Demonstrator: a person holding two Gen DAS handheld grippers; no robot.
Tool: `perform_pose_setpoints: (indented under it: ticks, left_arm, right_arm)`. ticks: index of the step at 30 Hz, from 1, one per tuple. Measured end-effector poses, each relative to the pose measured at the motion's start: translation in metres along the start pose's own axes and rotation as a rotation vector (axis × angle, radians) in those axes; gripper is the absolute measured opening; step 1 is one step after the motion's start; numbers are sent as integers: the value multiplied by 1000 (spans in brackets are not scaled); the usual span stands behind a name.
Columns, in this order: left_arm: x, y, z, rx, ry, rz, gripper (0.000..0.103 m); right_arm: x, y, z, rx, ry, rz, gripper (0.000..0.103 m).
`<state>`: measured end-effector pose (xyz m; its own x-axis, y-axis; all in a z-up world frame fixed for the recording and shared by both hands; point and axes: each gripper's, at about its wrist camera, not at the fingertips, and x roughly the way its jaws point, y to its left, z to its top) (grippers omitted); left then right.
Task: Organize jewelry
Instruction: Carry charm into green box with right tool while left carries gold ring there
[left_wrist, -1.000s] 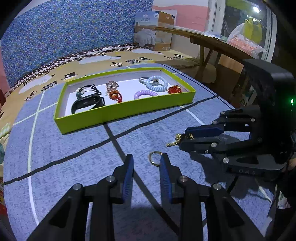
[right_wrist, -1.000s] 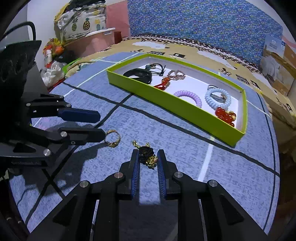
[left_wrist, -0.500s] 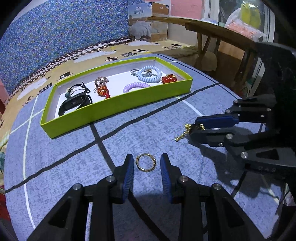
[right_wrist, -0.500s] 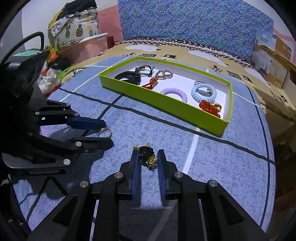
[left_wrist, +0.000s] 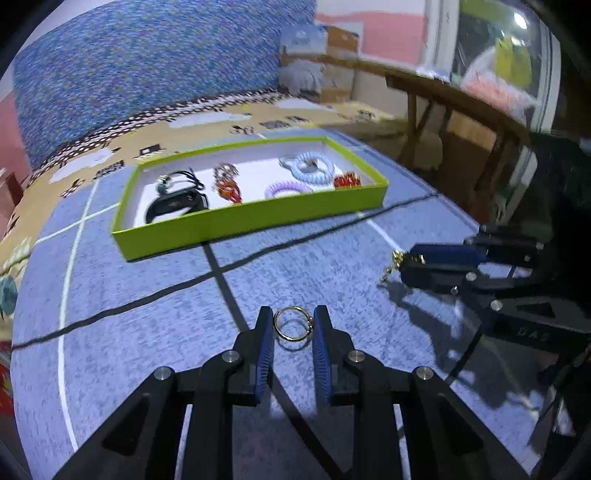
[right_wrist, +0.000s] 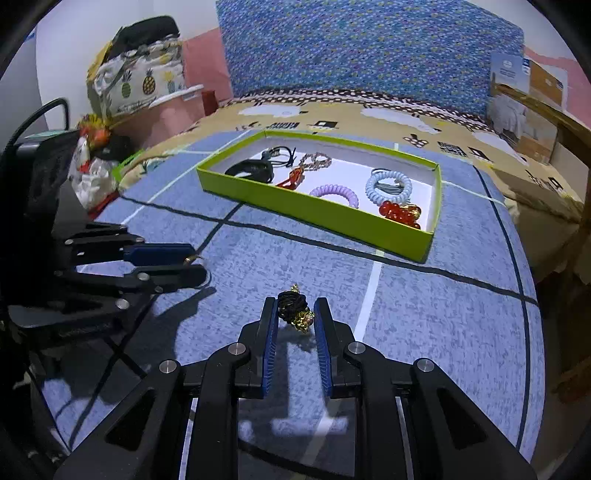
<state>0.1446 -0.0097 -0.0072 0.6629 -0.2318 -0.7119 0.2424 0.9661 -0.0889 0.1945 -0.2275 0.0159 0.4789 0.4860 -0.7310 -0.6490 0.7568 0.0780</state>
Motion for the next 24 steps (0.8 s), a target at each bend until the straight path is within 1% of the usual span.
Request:
perform_pose_setpoints:
  ticks: [3, 11, 18, 21, 24]
  left_arm:
    - [-10, 5, 0, -34, -32, 2, 23]
    - [-21, 17, 14, -71, -93, 19, 23]
    - [-16, 18, 35, -52, -130, 19, 23]
    - [-10, 20, 46, -57, -136, 9, 23]
    - [-3, 23, 58, -44, -142, 16, 23]
  right_arm:
    - [-4, 1, 0, 23, -17, 1, 20]
    - [-13, -5, 9, 75, -57, -6, 20]
    - [-19, -11, 30, 77, -98, -18, 20]
    - [-17, -14, 40, 67, -109, -22, 20]
    - [-11, -19, 50, 73, -115, -20, 20]
